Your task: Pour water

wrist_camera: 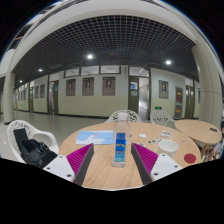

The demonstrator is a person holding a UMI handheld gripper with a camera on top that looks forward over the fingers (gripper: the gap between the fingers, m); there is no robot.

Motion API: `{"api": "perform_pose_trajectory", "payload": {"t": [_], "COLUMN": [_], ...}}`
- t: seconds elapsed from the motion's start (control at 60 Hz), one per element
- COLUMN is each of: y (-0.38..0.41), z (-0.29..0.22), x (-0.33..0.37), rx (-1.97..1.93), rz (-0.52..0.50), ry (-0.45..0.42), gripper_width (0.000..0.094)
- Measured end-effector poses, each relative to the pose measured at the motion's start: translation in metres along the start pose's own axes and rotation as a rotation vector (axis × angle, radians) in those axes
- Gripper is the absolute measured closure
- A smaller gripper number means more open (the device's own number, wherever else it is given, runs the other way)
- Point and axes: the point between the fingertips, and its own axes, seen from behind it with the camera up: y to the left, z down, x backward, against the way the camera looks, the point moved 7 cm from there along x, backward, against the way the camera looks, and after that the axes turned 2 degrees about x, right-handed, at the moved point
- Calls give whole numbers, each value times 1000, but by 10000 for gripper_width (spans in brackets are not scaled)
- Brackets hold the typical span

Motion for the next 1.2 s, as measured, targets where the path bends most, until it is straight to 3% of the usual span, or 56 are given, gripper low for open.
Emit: {"api": "perform_pose_trajectory", "payload": {"t": [0.217,0.35,0.417,0.667,0.8,0.967,1.2], "y": [-30,-34,-33,-43,-49,-61,-101], "z": [20,28,35,37,12,-38,-29], "x": [-120,-164,-172,-176,-171,-128,-118], "rx": [9,-14,-15,-123,-466,-1082,-1716], "rz": [51,24,6,30,-7,-183,-258], "ry": [32,48,72,40,13,-97,-129], "gripper_width": [136,180,461,600,614,616,609]}}
